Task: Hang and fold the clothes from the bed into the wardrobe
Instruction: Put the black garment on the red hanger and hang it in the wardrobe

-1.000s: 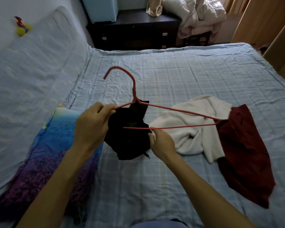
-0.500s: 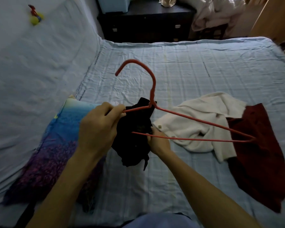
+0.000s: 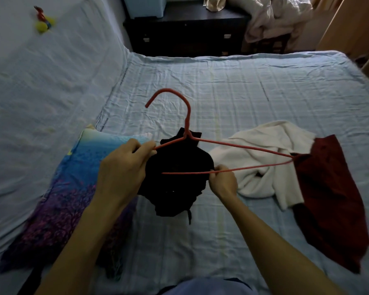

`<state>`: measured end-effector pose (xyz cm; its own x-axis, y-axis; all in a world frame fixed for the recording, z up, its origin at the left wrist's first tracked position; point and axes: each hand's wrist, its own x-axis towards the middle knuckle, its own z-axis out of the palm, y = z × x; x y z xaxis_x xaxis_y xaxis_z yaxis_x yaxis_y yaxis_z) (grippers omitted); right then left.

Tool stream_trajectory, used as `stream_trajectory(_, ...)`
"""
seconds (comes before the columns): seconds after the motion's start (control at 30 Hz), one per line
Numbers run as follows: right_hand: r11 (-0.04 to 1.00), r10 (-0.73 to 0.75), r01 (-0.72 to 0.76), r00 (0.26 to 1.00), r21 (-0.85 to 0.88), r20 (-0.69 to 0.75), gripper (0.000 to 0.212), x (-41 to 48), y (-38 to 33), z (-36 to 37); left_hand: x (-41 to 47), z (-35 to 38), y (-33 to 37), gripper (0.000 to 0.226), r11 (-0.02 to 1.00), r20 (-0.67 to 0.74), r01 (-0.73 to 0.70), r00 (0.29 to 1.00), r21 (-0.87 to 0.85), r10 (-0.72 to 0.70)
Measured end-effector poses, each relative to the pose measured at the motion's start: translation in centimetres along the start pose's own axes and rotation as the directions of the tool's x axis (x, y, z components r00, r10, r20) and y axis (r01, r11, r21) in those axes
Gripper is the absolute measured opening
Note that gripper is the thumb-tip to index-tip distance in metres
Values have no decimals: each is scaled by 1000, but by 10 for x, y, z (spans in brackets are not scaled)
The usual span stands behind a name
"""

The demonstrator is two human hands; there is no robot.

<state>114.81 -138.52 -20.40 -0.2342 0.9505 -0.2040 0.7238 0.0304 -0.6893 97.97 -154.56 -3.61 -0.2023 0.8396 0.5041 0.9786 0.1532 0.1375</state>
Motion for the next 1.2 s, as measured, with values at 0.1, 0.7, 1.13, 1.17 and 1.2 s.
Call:
stream_trajectory(0.1,999,40,-42,993,-13,-107,23,5,15,-32,-2,13,-15,24,998,72,31,997,63,-36)
stream_trajectory(0.7,992,125,-108,920,64,-372,16,3,26,-130,-1,67,-19,32,996,127,41,991,75,-50)
stream_trajectory(1.13,995,-51,7,883,-95,-467,20,-6,-4,-122,-10,80,-22,30,987,157,82,982,135,-103)
stream_trajectory(1.17,991,-92,33,876,-132,-474,20,-6,-9,-121,-10,81,-18,29,991,146,55,987,120,-72)
stream_trajectory(1.2,982,-151,80,871,-169,-468,21,-8,-16,-118,-10,82,-9,29,994,148,-4,989,108,-12)
